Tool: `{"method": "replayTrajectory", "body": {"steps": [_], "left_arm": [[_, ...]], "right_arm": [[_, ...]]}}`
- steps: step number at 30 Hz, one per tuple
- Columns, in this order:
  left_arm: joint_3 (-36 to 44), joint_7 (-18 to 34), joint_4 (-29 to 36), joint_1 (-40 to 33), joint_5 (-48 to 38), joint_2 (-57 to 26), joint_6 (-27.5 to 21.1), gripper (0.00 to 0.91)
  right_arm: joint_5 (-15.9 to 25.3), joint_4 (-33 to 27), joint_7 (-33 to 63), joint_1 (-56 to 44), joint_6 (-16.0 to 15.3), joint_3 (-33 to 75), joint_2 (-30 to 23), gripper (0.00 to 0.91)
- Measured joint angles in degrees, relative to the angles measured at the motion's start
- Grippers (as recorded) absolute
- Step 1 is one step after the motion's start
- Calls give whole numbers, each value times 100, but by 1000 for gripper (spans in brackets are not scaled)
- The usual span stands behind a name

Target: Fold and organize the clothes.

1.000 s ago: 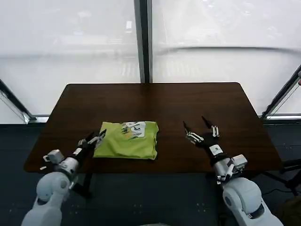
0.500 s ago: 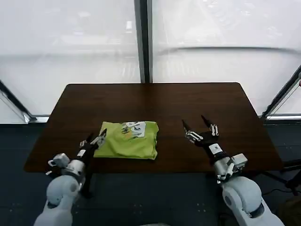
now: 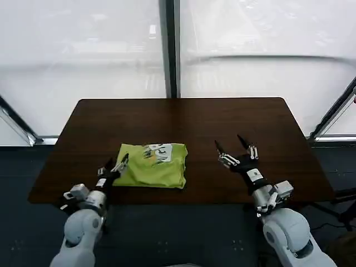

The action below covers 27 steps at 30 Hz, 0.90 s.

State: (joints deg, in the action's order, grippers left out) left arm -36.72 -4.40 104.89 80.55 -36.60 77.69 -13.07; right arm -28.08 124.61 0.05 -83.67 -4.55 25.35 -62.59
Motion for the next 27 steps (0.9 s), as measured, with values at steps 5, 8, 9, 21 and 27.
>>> {"method": "replayTrajectory", "body": {"steps": [5, 8, 9, 21, 27], "left_arm": [[18, 28, -57, -12, 113, 86, 100, 878], [25, 29, -75, -19, 142, 126, 128, 878], [27, 29, -80, -18, 149, 135, 150, 878], [41, 17, -149, -16, 194, 318, 256, 878], [72, 10, -149, -21, 222, 423, 264, 878]], "right_arm": [[0, 45, 16, -13, -20, -10, 2, 878], [0, 64, 24, -7, -34, -30, -1, 878], [0, 73, 26, -2, -37, -36, -2, 878], [1, 103, 54, 55, -63, -103, 4, 878], [-23, 144, 62, 56, -69, -76, 24, 878]]}}
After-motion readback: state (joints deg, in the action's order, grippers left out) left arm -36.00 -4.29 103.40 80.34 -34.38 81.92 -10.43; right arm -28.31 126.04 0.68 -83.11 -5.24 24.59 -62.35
